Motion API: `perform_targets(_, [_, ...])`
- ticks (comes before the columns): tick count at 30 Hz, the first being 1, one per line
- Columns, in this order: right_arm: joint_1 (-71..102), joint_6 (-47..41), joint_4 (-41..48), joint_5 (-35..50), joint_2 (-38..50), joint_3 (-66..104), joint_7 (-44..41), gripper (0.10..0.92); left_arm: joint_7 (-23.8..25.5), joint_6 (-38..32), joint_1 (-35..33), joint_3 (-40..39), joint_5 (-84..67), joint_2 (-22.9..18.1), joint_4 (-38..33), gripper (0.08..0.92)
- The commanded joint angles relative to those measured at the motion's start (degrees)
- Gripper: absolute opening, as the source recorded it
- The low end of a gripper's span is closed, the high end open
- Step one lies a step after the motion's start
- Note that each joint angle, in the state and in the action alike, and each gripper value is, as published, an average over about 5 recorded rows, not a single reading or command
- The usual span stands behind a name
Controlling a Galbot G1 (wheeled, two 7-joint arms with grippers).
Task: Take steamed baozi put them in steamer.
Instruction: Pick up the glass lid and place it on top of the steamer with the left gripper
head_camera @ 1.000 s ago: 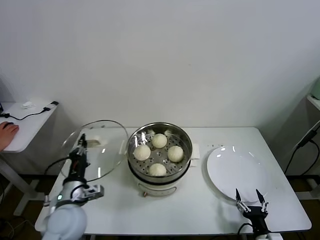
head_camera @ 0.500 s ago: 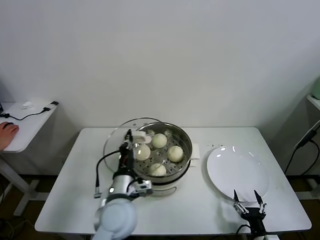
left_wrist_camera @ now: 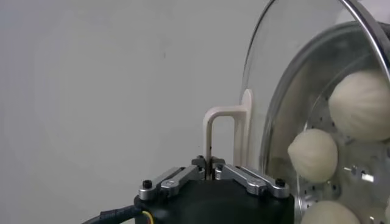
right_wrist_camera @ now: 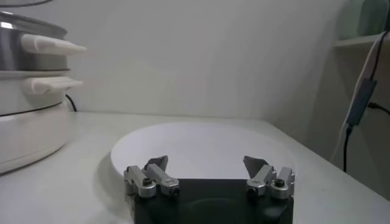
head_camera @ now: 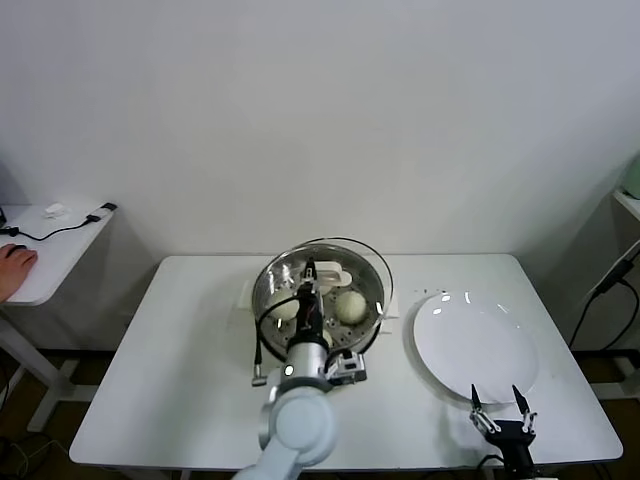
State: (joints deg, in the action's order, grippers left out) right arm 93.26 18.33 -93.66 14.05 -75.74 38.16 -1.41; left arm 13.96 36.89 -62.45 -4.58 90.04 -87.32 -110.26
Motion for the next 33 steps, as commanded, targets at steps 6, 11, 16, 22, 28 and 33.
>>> perform_targets(6, [0.0,1.0,0.0,-0.1,-0.3,0.1,0.8,0.823,-1.1,0.6,1.2,-1.2,5.8,-3.8,7.6,0.136])
perform_targets(11, [0.0,1.5,0.1,-0.2,-0.2,0.1,0.9,0.823,-2.2,0.5,1.4,-0.1,6.4,-3.9,9.2,0.136])
perform_targets(16, [0.1,1.4,0.1,1.3,0.0,0.1,1.0,0.823,-3.0,0.4,1.1,0.9,7.0,-3.7,10.3,0.136])
perform_targets(22, [0.1,1.6,0.3,1.8,0.1,0.0,0.9,0.823,-3.1,0.4,0.8,1.8,7.5,-3.7,10.3,0.136])
perform_targets(28, [0.0,1.9,0.2,1.3,0.0,-0.1,0.8,0.823,-3.1,0.3,0.5,2.4,7.8,-3.6,10.3,0.136])
perform_targets(33, [-0.1,2.3,0.2,0.6,-0.2,-0.2,0.8,0.823,-2.9,0.3,0.0,2.4,7.7,-3.5,10.1,0.136])
